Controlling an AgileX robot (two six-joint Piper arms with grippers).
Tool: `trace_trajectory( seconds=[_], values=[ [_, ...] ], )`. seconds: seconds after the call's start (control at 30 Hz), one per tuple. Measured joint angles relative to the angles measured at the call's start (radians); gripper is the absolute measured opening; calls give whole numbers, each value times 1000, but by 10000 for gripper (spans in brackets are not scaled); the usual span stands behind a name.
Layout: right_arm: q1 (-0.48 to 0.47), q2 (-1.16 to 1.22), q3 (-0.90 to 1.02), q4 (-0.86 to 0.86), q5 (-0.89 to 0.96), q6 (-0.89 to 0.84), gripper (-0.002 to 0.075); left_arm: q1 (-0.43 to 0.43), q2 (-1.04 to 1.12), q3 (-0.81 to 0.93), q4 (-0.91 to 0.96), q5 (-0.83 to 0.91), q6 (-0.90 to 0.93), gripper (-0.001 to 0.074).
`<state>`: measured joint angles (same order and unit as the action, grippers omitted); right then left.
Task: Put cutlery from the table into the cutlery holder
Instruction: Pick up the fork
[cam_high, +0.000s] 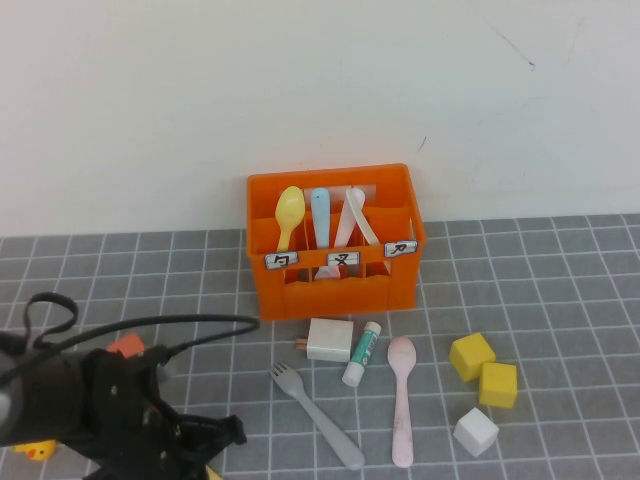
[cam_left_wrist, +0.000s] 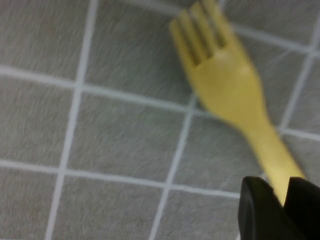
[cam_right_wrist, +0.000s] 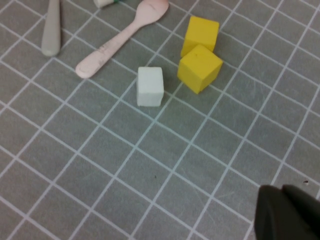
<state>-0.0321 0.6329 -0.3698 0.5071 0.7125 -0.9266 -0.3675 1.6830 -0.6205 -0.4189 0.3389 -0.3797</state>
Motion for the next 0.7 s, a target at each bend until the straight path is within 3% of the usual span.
trace_trajectory(
  seconds=[0.33,0.57,0.7],
  values=[
    [0,0,0,5,-20,0,-3,0,72,-19,32,-32,-40,137],
    [0,0,0,14,-21,0,-3,0,161,-123,37,7,12,372],
    [0,0,0,18,-21,0,-3,0,208,-194,50,65,24,415]
  ],
)
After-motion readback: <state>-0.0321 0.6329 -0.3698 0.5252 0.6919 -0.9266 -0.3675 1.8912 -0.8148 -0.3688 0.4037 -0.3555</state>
